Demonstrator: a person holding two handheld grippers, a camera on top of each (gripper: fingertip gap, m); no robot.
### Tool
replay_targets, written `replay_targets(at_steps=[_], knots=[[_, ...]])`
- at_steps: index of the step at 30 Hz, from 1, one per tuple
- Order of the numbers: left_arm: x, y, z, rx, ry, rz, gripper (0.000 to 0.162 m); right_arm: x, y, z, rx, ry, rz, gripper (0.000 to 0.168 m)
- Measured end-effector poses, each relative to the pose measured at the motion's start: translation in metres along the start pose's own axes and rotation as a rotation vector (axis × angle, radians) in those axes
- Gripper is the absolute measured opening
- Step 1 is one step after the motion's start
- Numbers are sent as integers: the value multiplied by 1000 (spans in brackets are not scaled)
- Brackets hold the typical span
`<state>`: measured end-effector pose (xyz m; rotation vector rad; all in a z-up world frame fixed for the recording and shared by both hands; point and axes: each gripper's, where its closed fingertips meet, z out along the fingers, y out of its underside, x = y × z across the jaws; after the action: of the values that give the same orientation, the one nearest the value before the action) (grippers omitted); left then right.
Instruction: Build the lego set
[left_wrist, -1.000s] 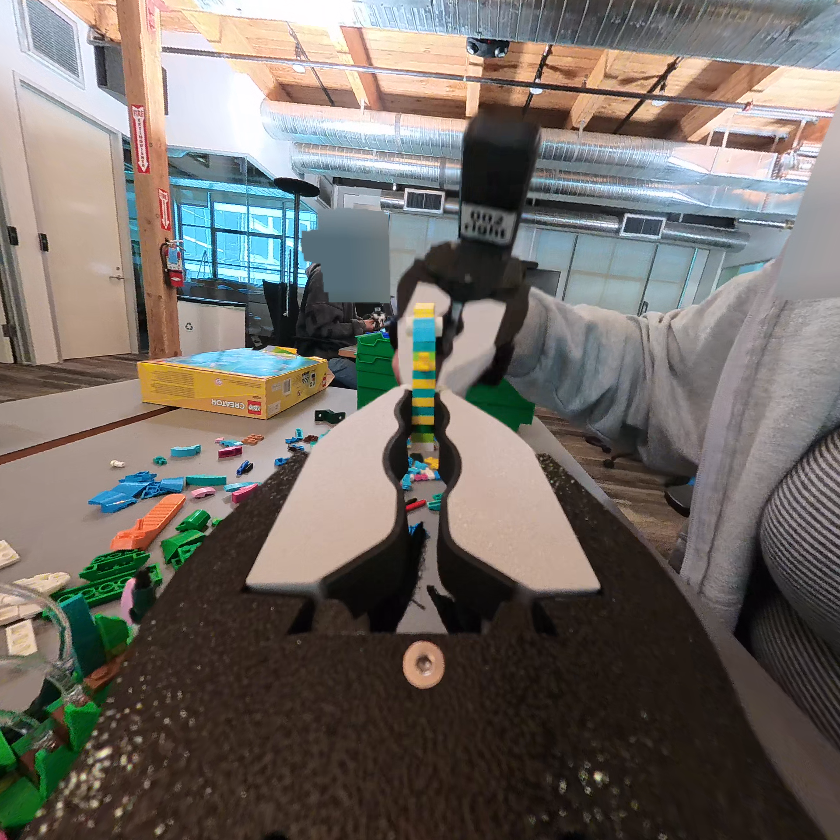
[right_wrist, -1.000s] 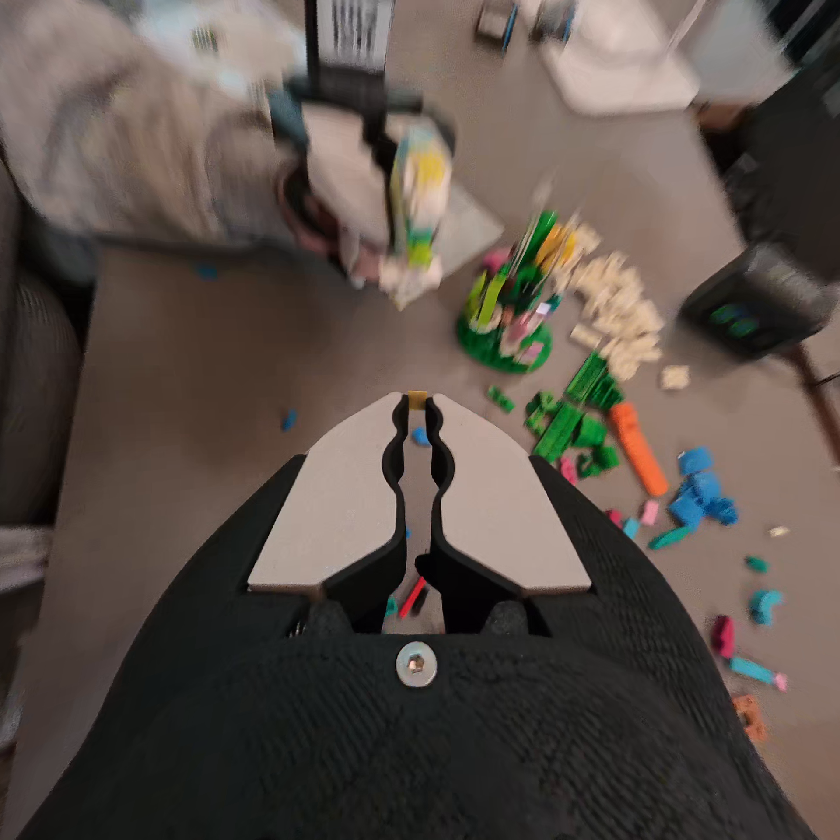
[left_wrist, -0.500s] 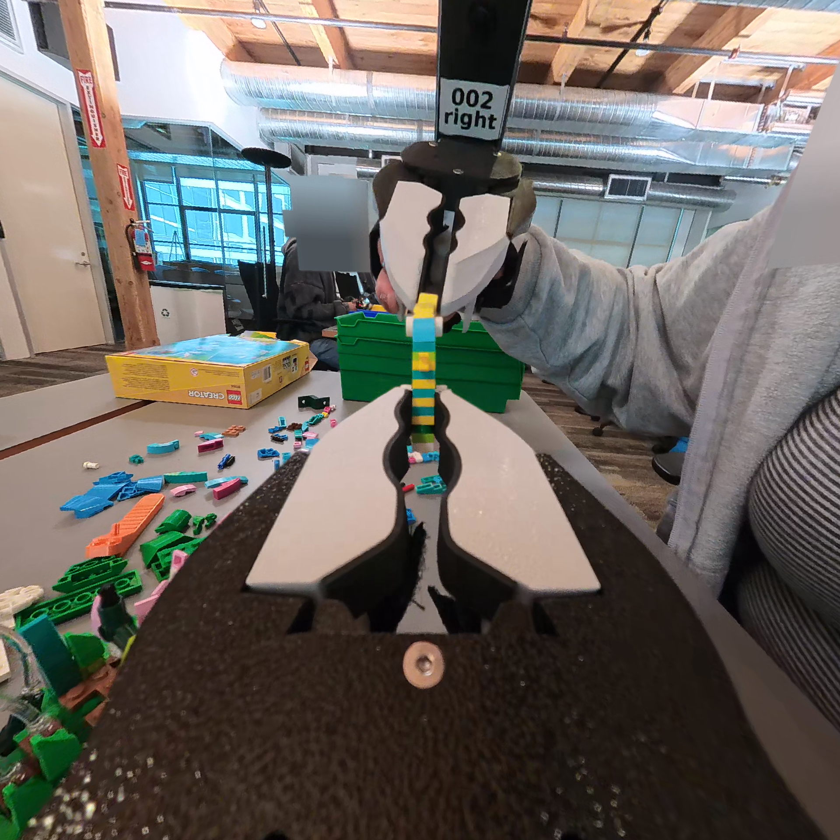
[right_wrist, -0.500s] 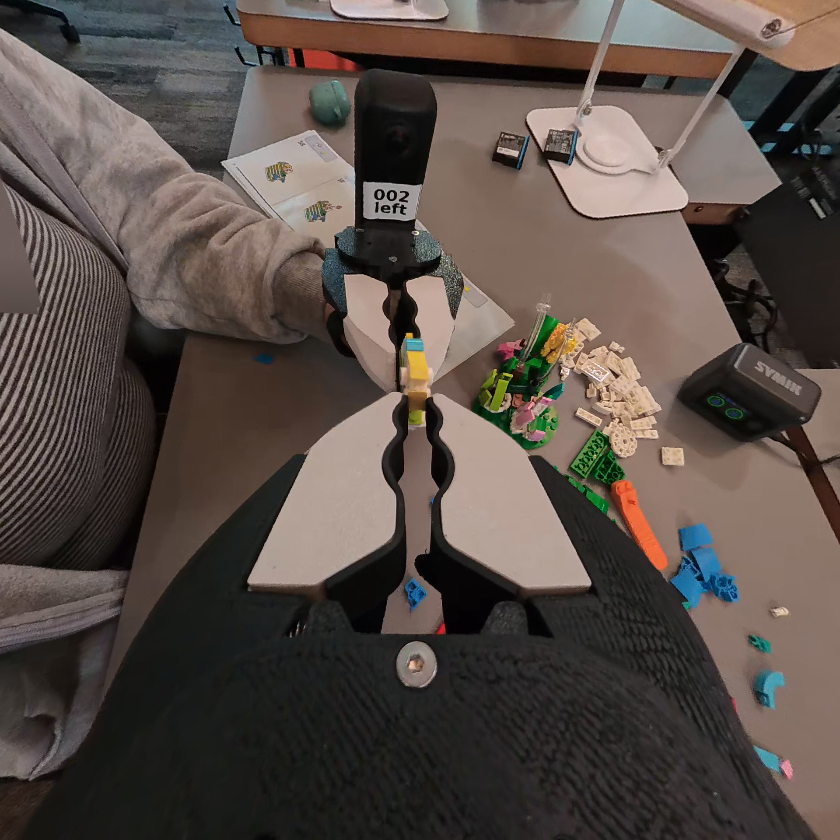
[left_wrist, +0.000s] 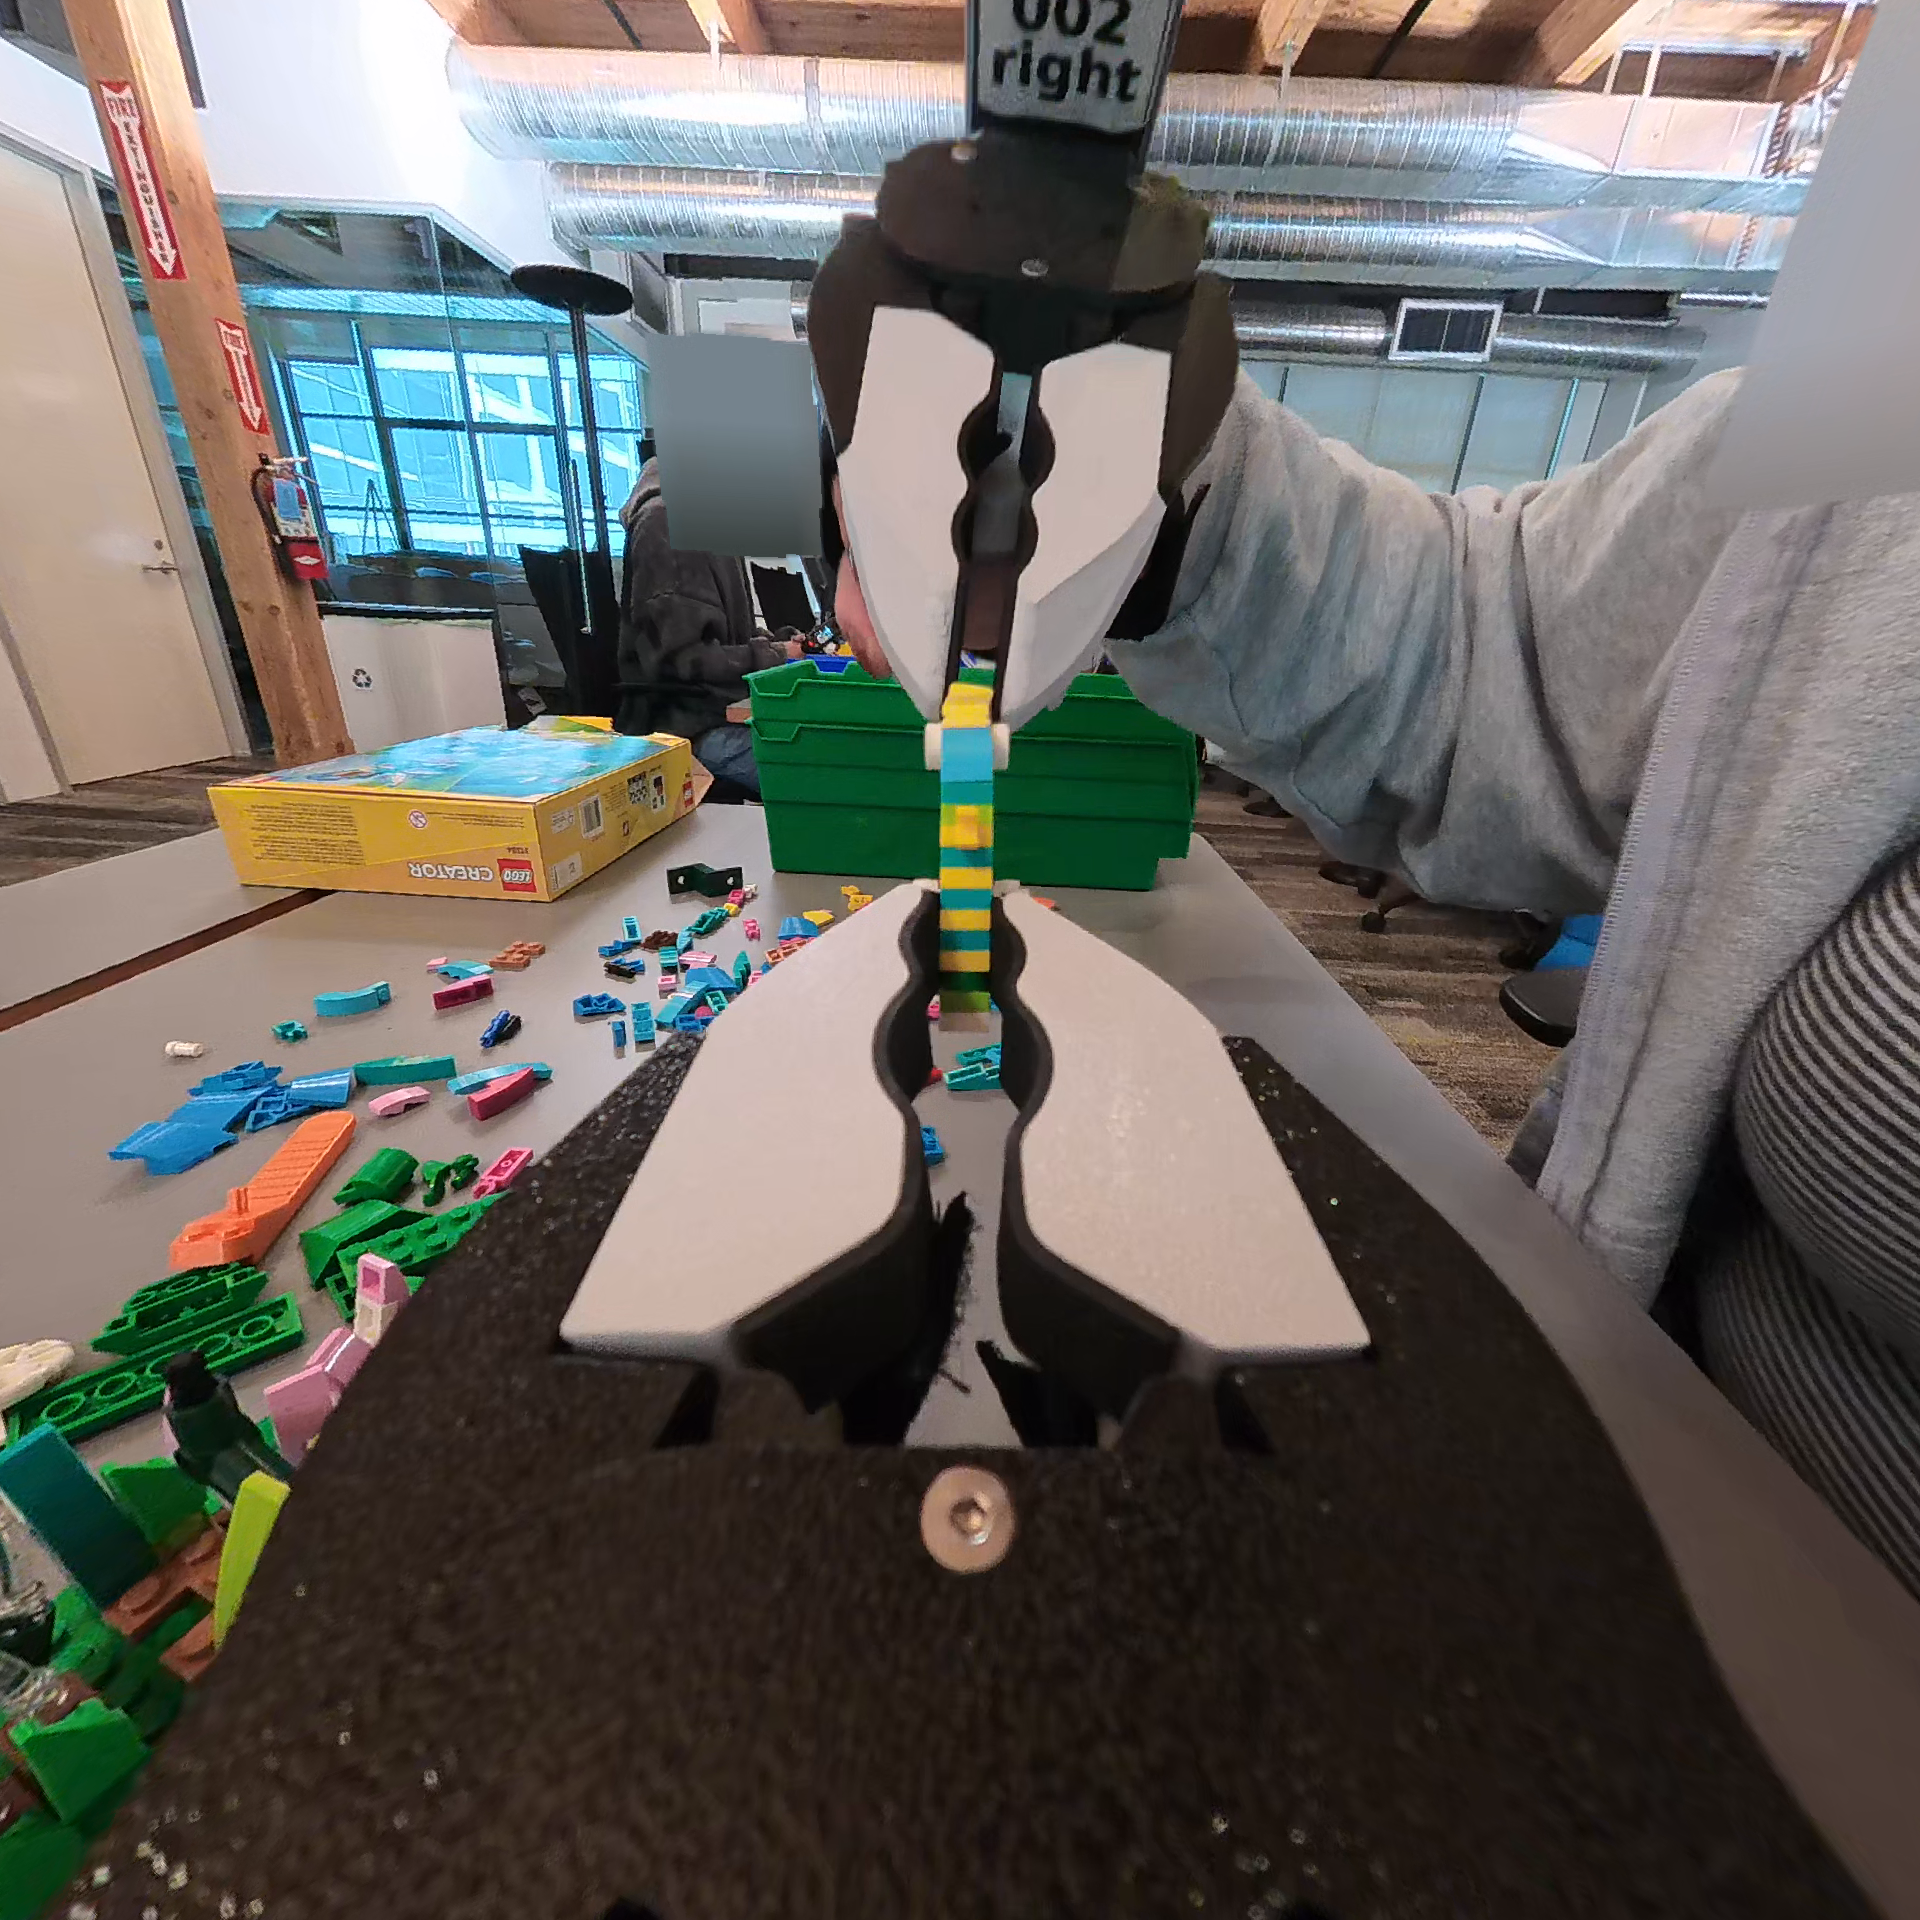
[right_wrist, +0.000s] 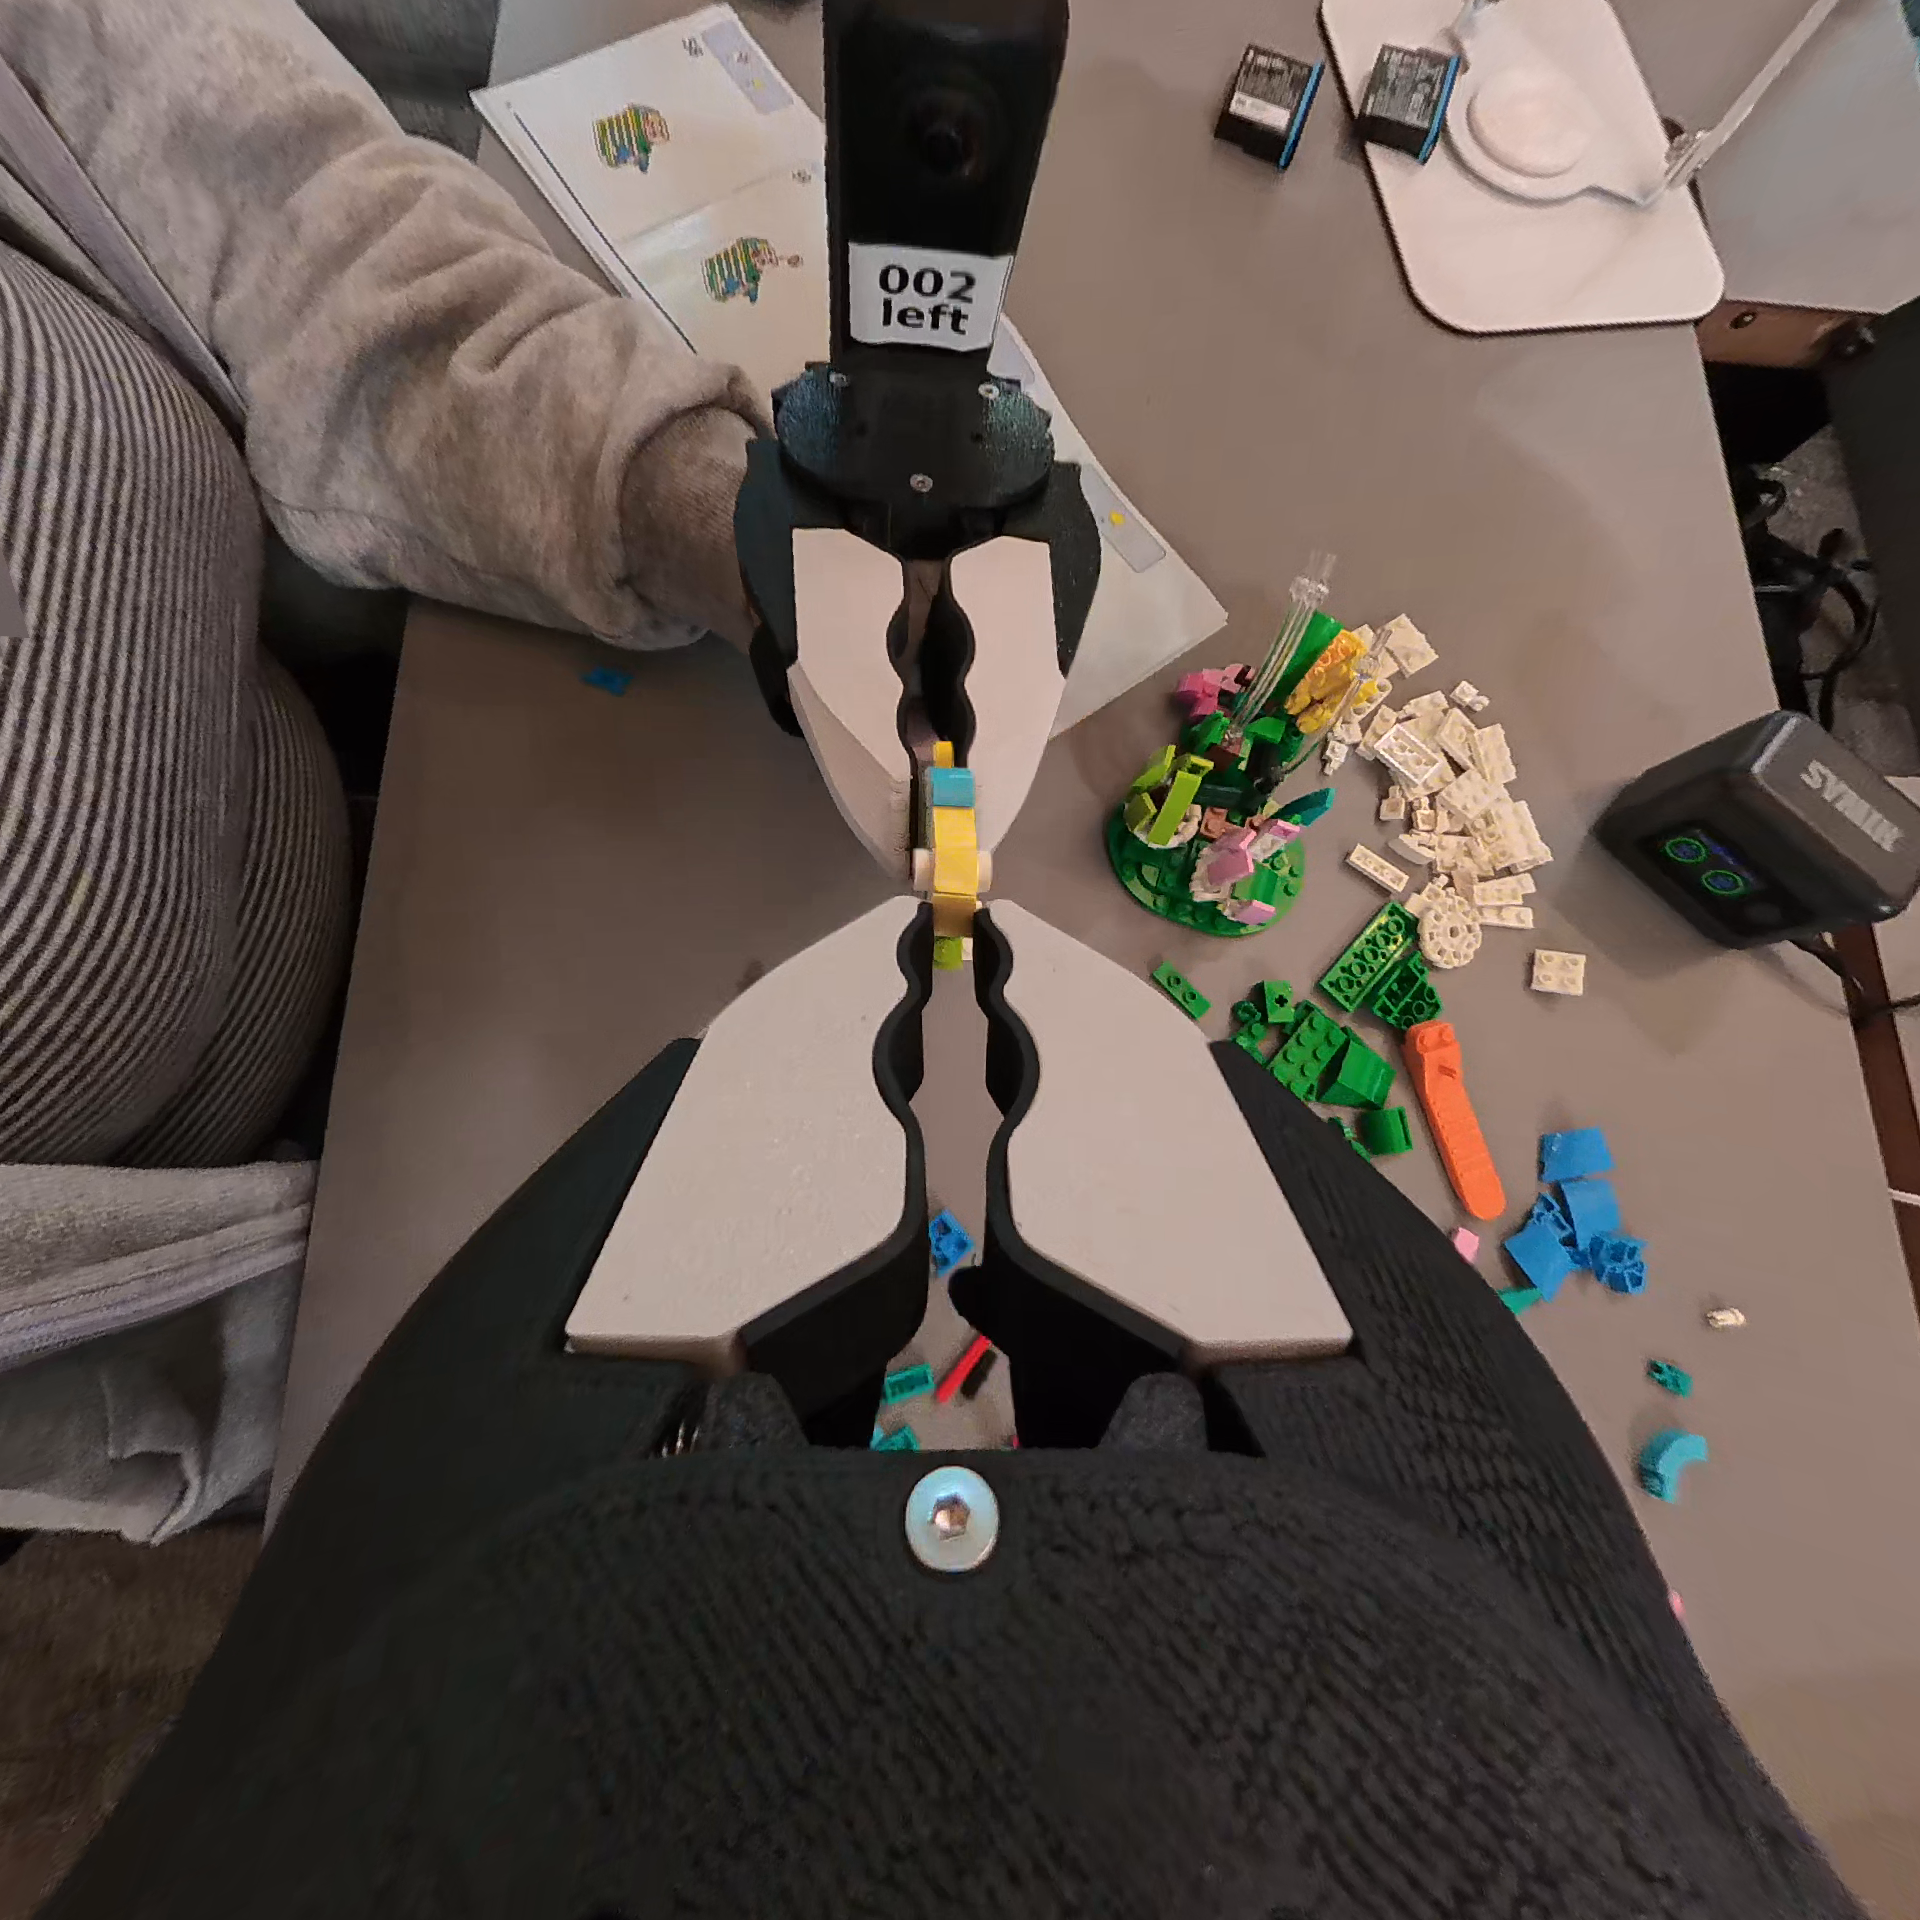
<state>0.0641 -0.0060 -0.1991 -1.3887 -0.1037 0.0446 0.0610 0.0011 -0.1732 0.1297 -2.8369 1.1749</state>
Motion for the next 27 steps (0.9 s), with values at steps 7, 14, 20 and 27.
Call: replay_targets(at_steps=[7, 14, 20, 27], knots=[[-2, -2, -1, 18, -13, -11, 8, 2, -1, 0, -39, 15, -11, 6], [-2, -6, 2, 62, -20, -45, 8, 3, -4, -2, -21, 25, 3, 6], [0, -5, 4, 52, -7, -70, 7, -2, -3, 6, -29, 7, -1, 6], [-7, -1, 3, 13, -51, -53, 7, 2, 9, 10, -35, 19, 31, 6]])
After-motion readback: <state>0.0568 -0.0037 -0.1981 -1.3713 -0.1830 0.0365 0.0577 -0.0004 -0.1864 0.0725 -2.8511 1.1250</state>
